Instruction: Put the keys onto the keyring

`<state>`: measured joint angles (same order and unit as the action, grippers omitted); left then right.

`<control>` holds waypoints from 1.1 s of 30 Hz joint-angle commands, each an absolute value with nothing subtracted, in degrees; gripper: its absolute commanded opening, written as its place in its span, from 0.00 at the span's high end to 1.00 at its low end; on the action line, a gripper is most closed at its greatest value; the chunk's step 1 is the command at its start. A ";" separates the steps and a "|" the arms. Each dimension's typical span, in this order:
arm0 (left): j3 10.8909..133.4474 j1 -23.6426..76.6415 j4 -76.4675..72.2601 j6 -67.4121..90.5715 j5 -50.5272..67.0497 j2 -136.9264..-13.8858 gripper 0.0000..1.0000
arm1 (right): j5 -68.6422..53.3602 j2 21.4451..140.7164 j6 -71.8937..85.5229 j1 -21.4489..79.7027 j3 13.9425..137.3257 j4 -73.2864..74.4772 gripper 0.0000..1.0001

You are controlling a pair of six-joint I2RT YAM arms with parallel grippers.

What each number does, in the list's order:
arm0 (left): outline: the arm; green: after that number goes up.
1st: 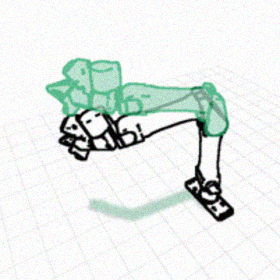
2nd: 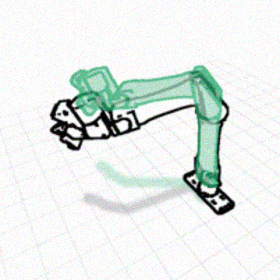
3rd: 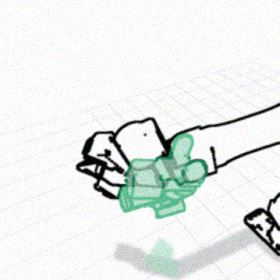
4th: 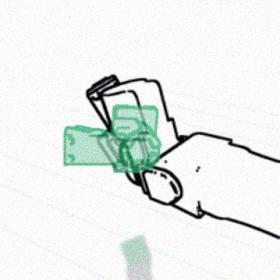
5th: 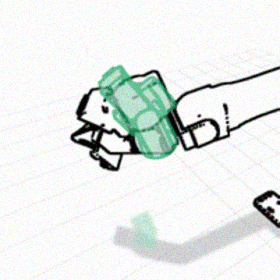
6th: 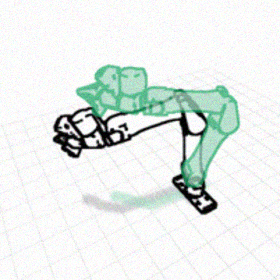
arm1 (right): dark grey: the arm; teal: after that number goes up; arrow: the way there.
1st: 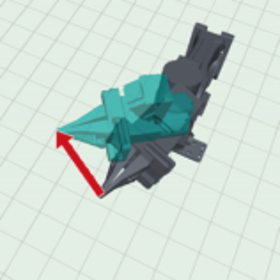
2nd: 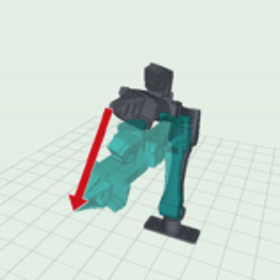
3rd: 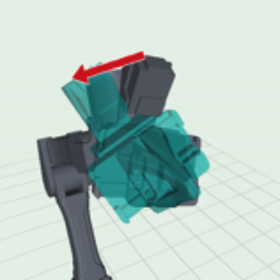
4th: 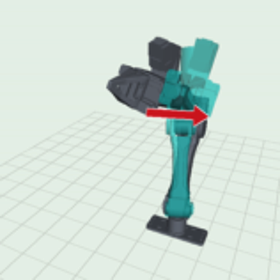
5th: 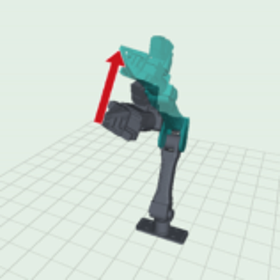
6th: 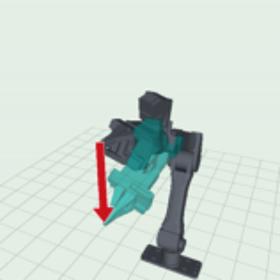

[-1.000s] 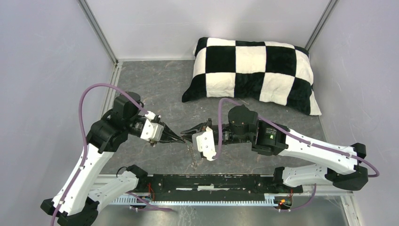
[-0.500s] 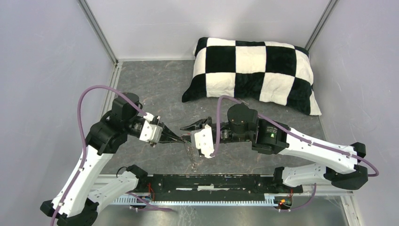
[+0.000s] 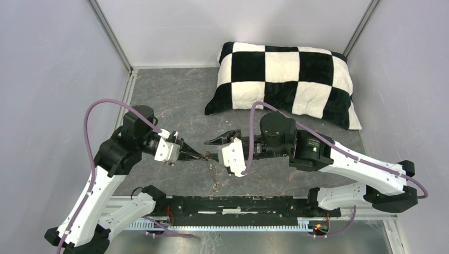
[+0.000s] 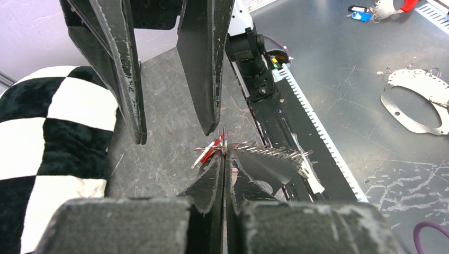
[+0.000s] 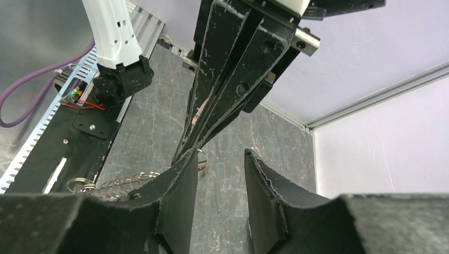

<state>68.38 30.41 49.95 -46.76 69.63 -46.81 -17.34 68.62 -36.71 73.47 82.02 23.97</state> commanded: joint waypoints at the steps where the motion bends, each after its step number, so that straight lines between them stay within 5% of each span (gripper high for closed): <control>1: 68.47 30.59 47.63 -45.99 71.88 -46.34 0.98 | -18.24 69.84 -35.94 73.80 85.66 24.77 0.56; 9: 68.55 30.59 47.57 -45.68 71.95 -46.11 0.98 | -13.76 69.60 -35.72 73.72 86.84 25.30 0.54; 14: 68.60 30.59 47.72 -45.62 71.45 -46.14 0.98 | -10.31 66.45 -32.86 73.72 87.14 24.44 0.35; 18: 67.29 30.59 43.10 -40.72 69.84 -45.37 0.98 | -10.57 65.18 -30.69 73.74 87.30 25.76 0.30; 25: 61.34 30.59 21.91 -22.25 61.59 -41.34 0.98 | -11.11 66.67 -27.01 73.74 88.76 30.41 0.32; 33: 60.86 30.59 19.68 -19.43 58.93 -40.84 0.98 | -9.77 71.11 -25.93 73.81 93.33 34.58 0.46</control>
<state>60.47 30.41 25.26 -24.77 60.97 -41.12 -11.44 69.14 -27.75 73.49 88.90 32.40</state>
